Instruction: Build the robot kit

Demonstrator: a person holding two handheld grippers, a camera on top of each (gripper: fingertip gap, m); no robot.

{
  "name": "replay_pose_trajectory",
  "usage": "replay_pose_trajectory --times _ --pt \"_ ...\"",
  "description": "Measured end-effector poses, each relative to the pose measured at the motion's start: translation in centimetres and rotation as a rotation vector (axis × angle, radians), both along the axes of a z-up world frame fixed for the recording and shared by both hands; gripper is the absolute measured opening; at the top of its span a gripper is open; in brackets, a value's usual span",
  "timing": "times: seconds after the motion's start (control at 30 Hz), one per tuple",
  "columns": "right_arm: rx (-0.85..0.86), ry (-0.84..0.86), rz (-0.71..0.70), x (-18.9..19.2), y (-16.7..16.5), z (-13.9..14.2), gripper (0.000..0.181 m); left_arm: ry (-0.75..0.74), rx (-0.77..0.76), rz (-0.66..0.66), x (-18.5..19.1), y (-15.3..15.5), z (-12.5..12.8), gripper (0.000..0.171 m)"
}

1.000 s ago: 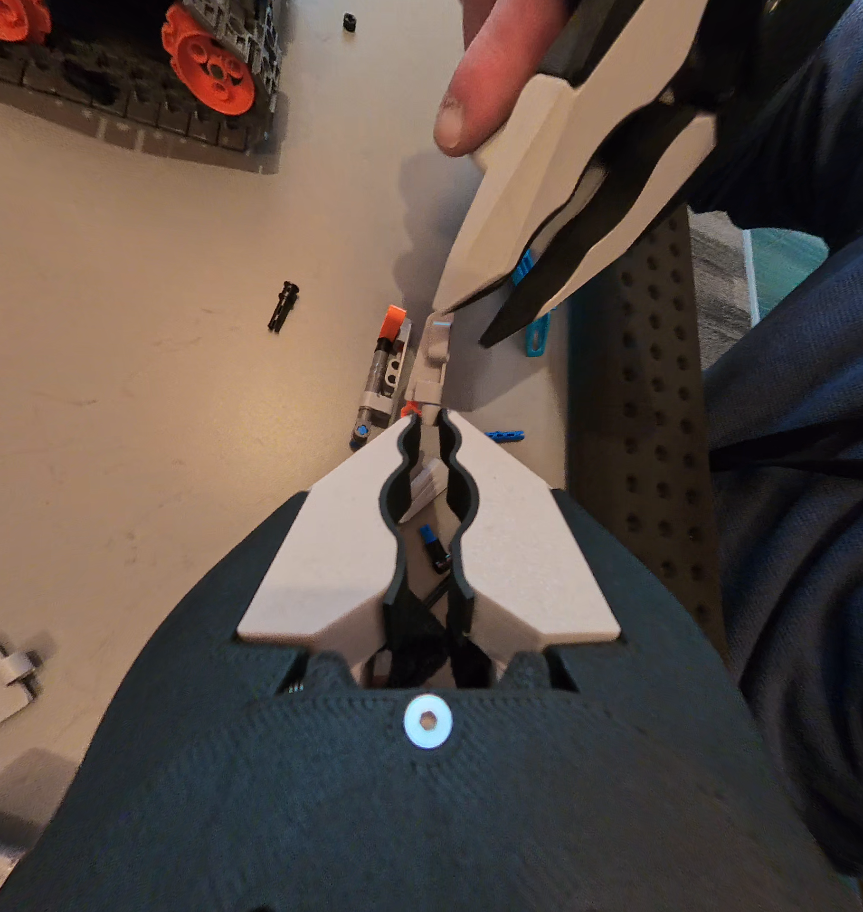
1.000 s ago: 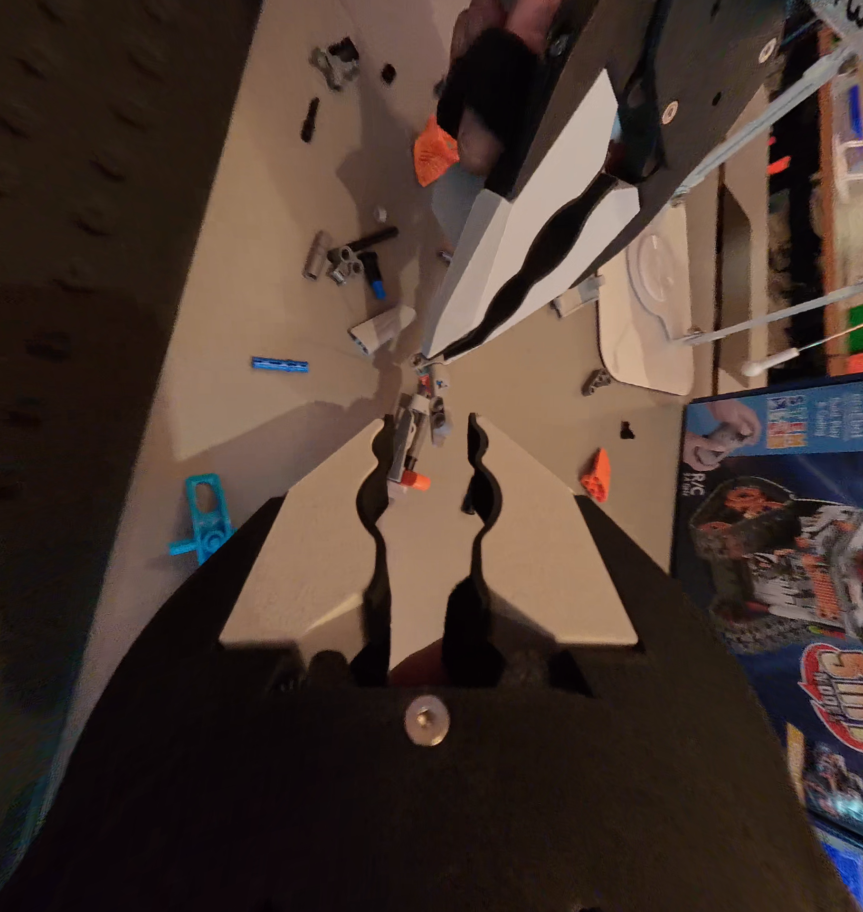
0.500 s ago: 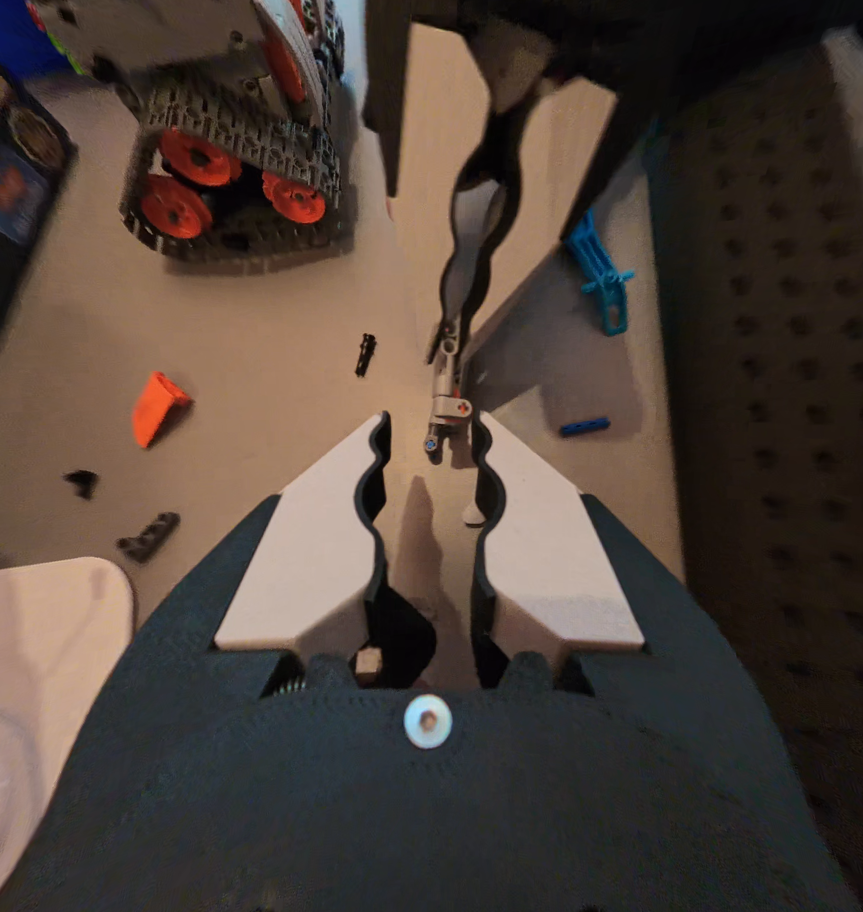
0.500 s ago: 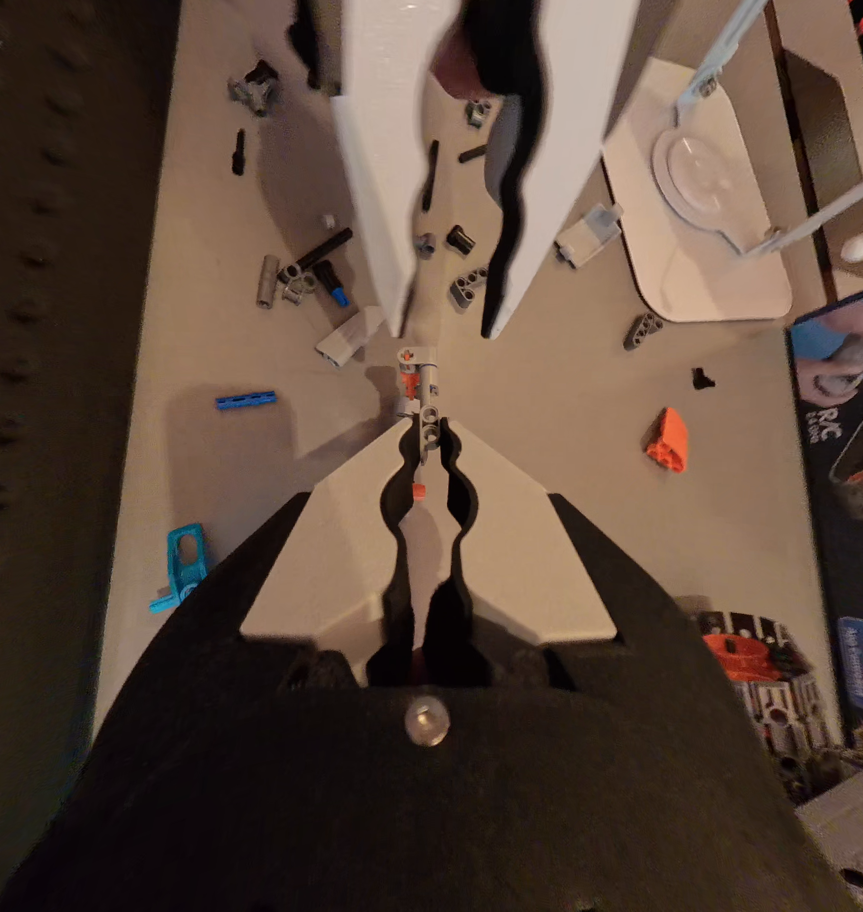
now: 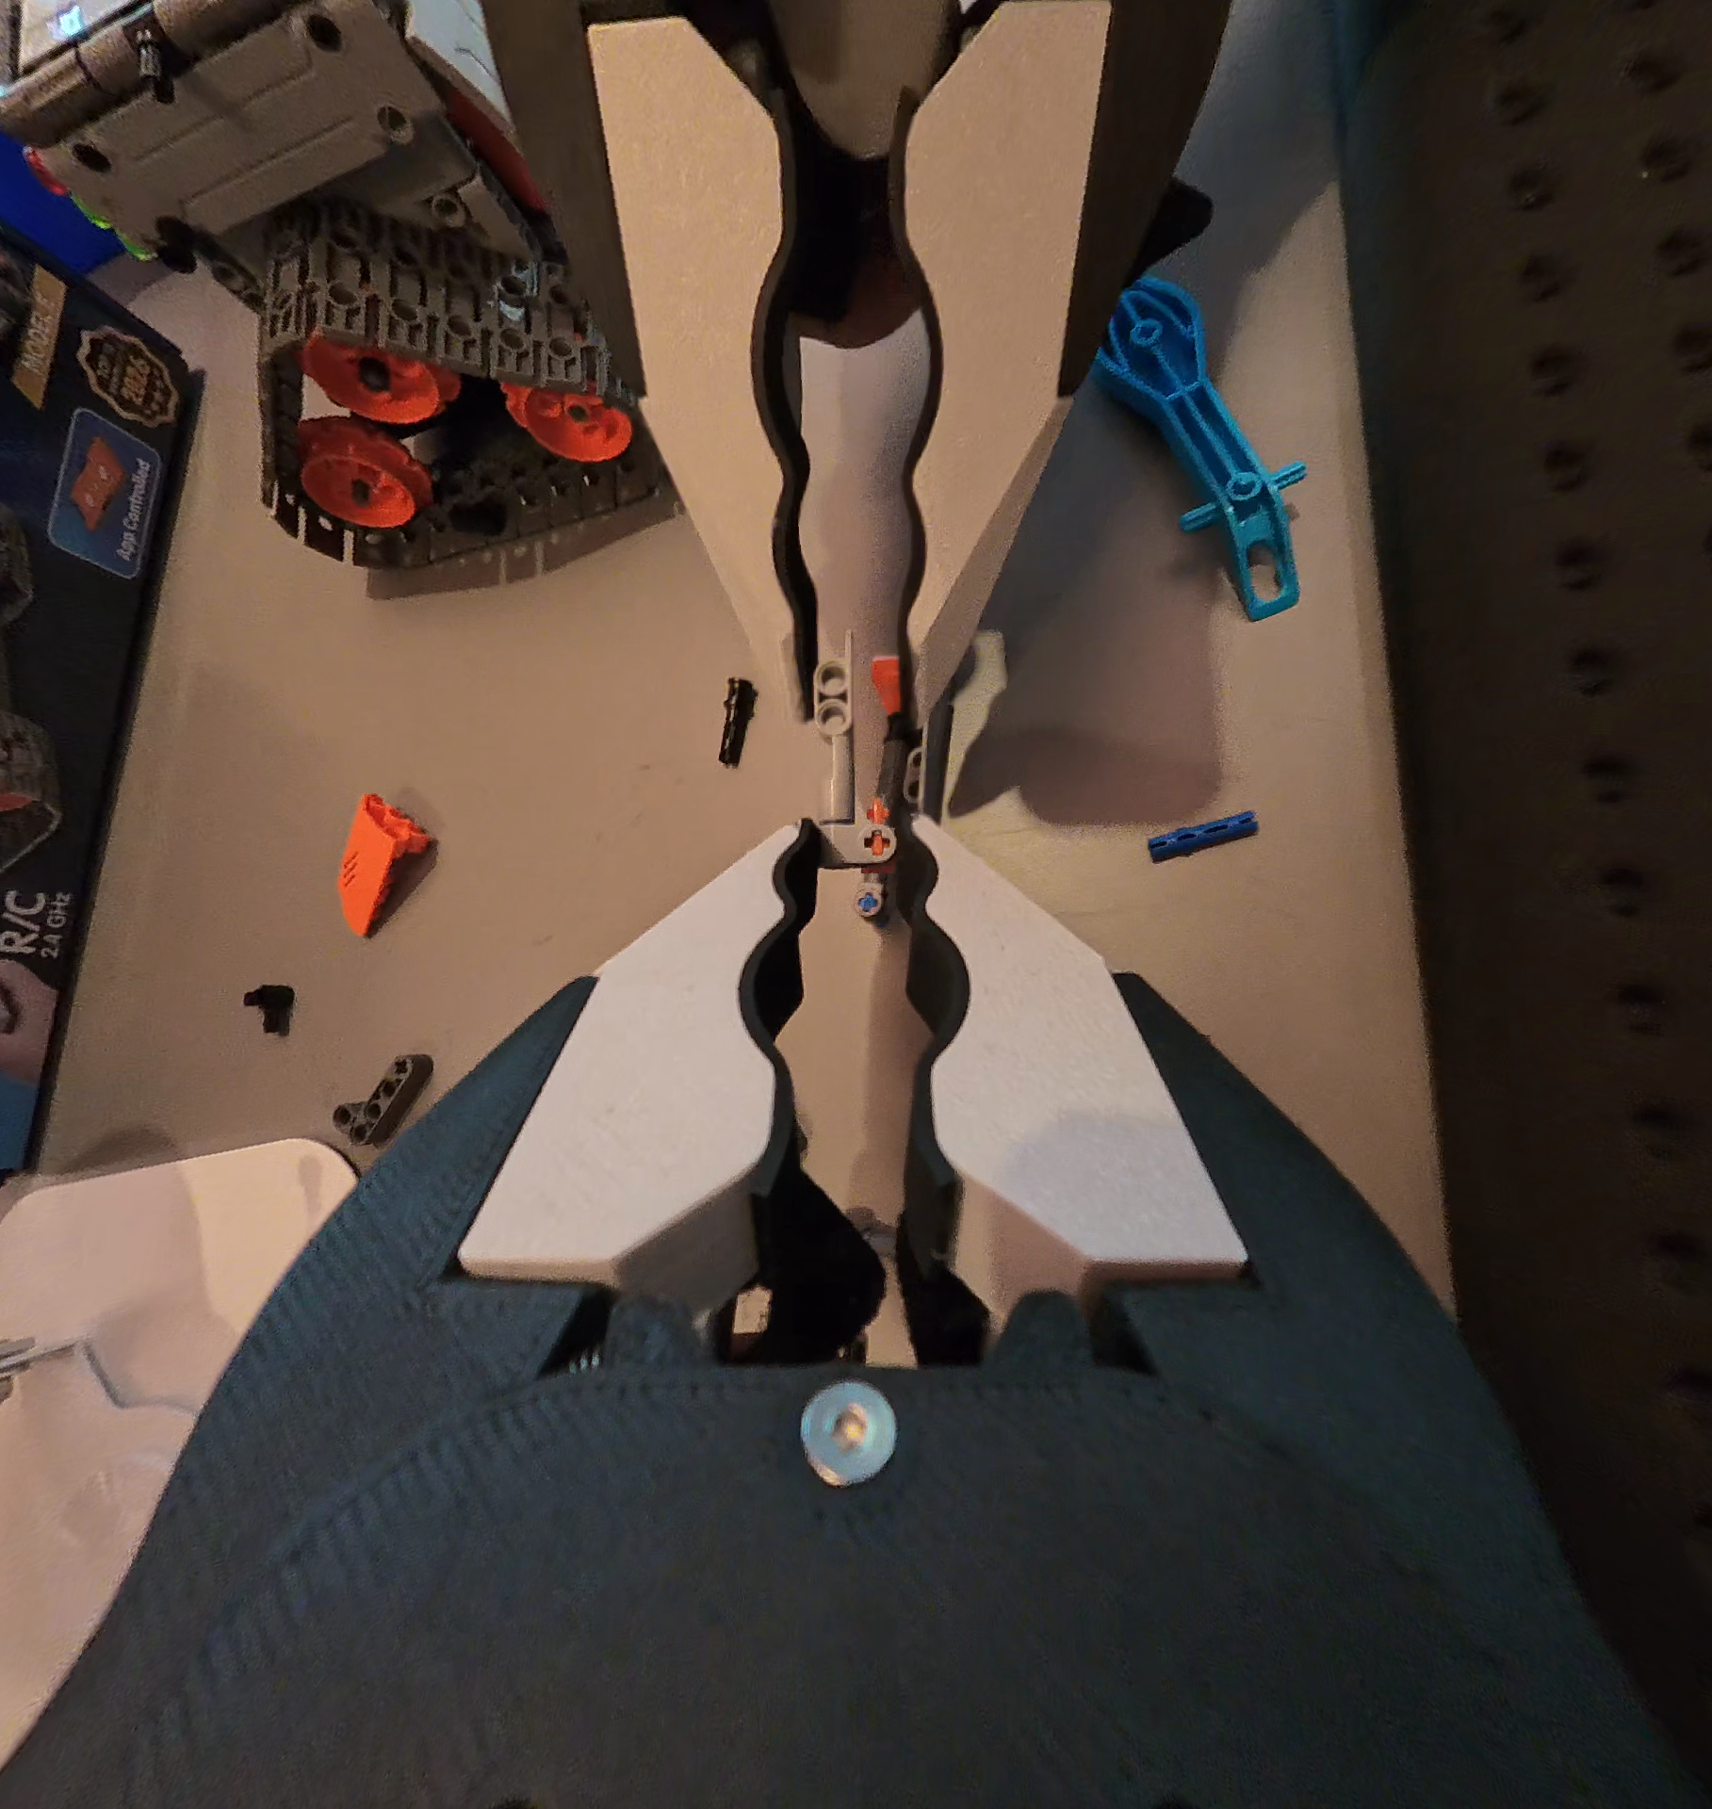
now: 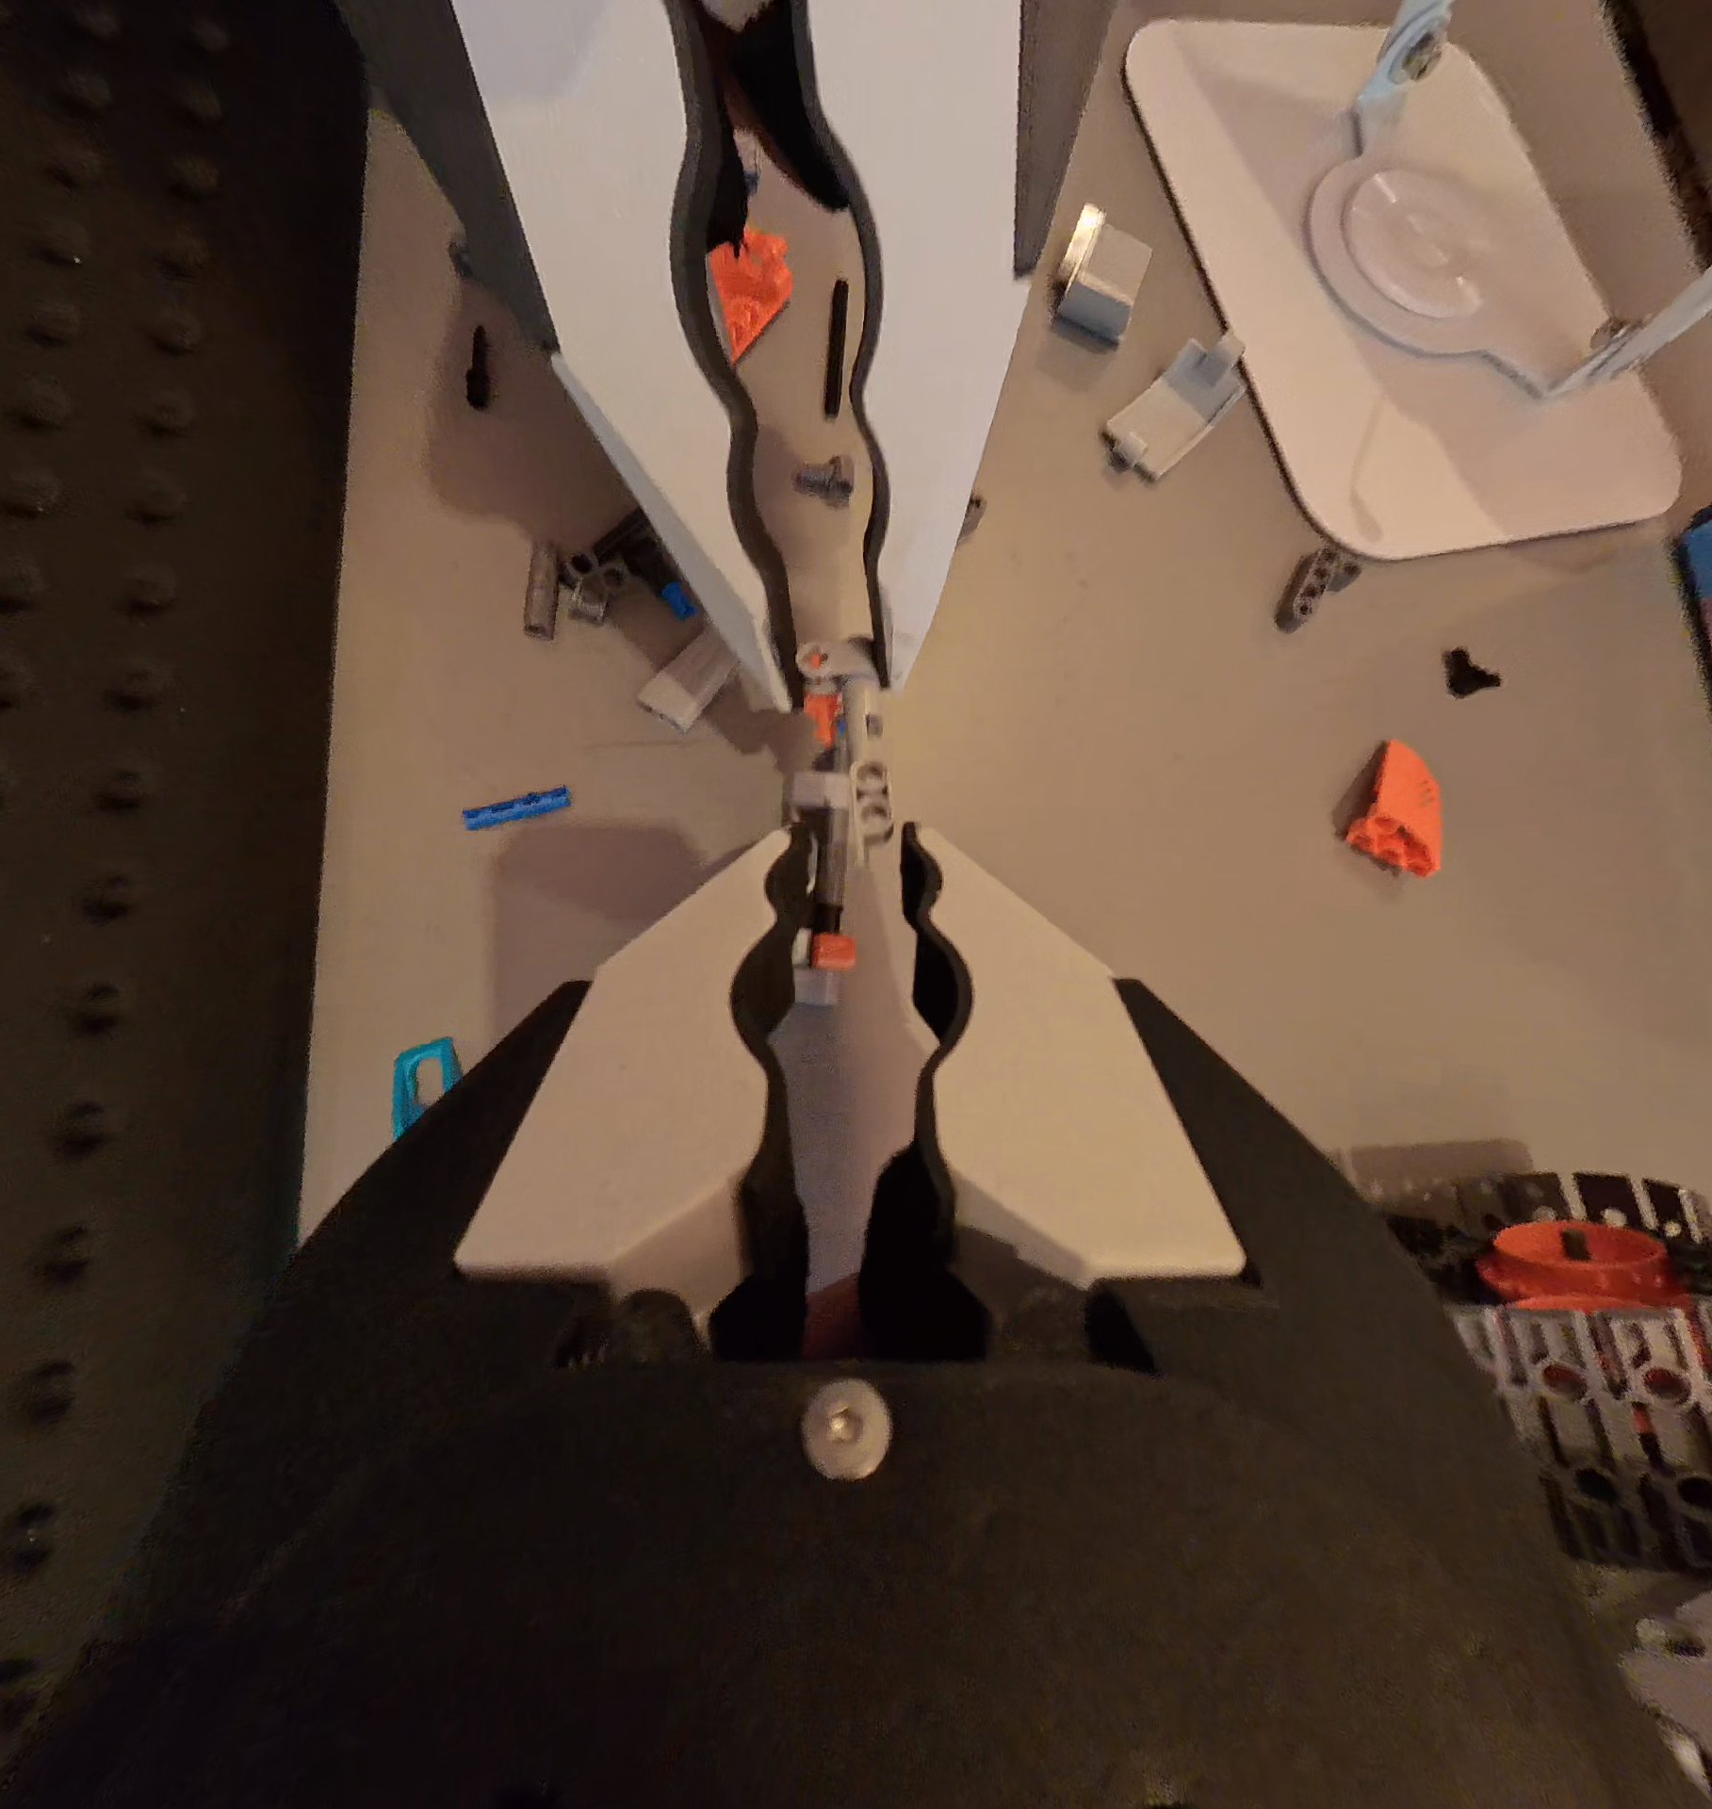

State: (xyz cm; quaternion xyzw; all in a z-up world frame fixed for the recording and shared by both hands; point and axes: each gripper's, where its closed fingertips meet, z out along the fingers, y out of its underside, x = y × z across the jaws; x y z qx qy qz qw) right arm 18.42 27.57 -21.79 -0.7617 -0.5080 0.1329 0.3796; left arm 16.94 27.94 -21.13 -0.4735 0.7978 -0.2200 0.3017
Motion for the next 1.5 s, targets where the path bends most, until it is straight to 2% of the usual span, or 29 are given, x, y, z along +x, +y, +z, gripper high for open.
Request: replay_pose_trajectory --times 0.07,0.13,0.17,0.37,0.67,0.93,1.2,1.5 --pt "-0.048 -0.041 -0.009 1.0 -0.5 -0.9 0.025 0.012 -0.041 0.002 0.0 0.0 -0.2 0.014" --pt "-0.084 -0.096 -0.016 1.7 -0.9 -2.1 0.041 0.041 -0.037 0.002 -0.2 0.4 -0.8 0.014" --pt "-0.095 -0.114 -0.011 1.8 -1.0 -2.6 0.042 0.054 -0.043 -0.008 -0.3 0.3 -1.1 0.014" --pt "-0.086 -0.148 -0.008 1.3 -0.7 -3.9 0.013 0.108 -0.02 -0.031 -0.7 0.1 -2.3 0.014" --pt "-0.093 -0.117 0.005 1.1 -0.6 -3.9 0.012 0.154 -0.008 -0.036 -0.8 0.2 -3.0 0.014" --pt "-0.19 -0.019 0.004 1.1 -0.7 -3.8 0.012 0.169 0.131 -0.042 -0.7 0.6 -3.0 0.014" --pt "-0.281 0.076 0.006 1.2 -0.8 -3.6 0.012 0.204 0.144 -0.037 -0.6 0.5 -3.0 0.014" --pt "-0.284 0.063 -0.006 1.1 -0.8 -3.8 0.012 0.265 0.222 -0.002 -0.7 0.4 -3.0 0.014"
